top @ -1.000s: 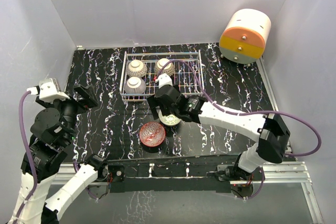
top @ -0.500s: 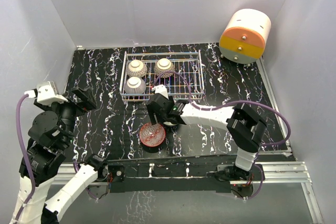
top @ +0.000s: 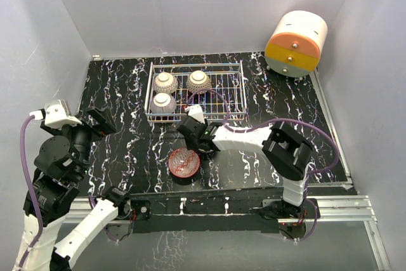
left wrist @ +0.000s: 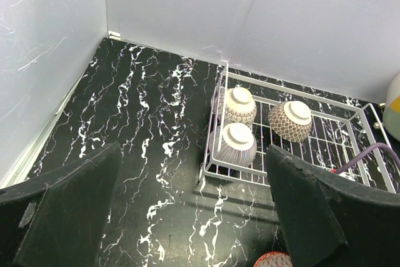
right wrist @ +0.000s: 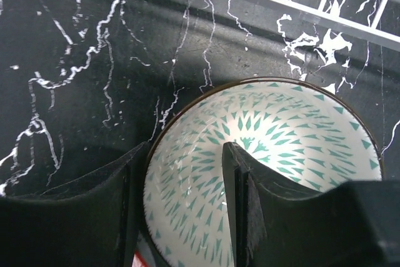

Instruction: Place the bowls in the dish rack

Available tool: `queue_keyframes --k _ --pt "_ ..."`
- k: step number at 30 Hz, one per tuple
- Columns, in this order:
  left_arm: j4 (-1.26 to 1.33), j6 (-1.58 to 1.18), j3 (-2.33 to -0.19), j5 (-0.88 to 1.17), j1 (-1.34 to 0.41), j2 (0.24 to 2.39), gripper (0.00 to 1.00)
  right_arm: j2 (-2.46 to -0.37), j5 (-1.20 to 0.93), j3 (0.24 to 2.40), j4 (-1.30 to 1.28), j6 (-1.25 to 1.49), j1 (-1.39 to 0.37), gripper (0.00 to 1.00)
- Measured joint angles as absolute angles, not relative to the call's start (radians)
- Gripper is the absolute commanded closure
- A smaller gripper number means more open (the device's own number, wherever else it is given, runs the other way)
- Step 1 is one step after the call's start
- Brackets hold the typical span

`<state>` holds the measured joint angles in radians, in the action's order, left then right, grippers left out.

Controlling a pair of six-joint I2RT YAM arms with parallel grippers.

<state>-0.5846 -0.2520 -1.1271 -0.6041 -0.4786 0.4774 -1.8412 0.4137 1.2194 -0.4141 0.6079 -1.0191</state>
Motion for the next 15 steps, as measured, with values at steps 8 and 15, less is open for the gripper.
queue_keyframes --k 8,15 --pt "-0.585 -0.249 -1.127 -0.615 -0.479 0.468 0.03 -1.862 0.437 1.221 -0.415 0.611 -1.019 0.75" --pt "-0.583 -0.250 -1.126 -0.614 -0.479 0.468 0.03 -1.795 0.464 1.217 -0.432 0.592 -1.020 0.92"
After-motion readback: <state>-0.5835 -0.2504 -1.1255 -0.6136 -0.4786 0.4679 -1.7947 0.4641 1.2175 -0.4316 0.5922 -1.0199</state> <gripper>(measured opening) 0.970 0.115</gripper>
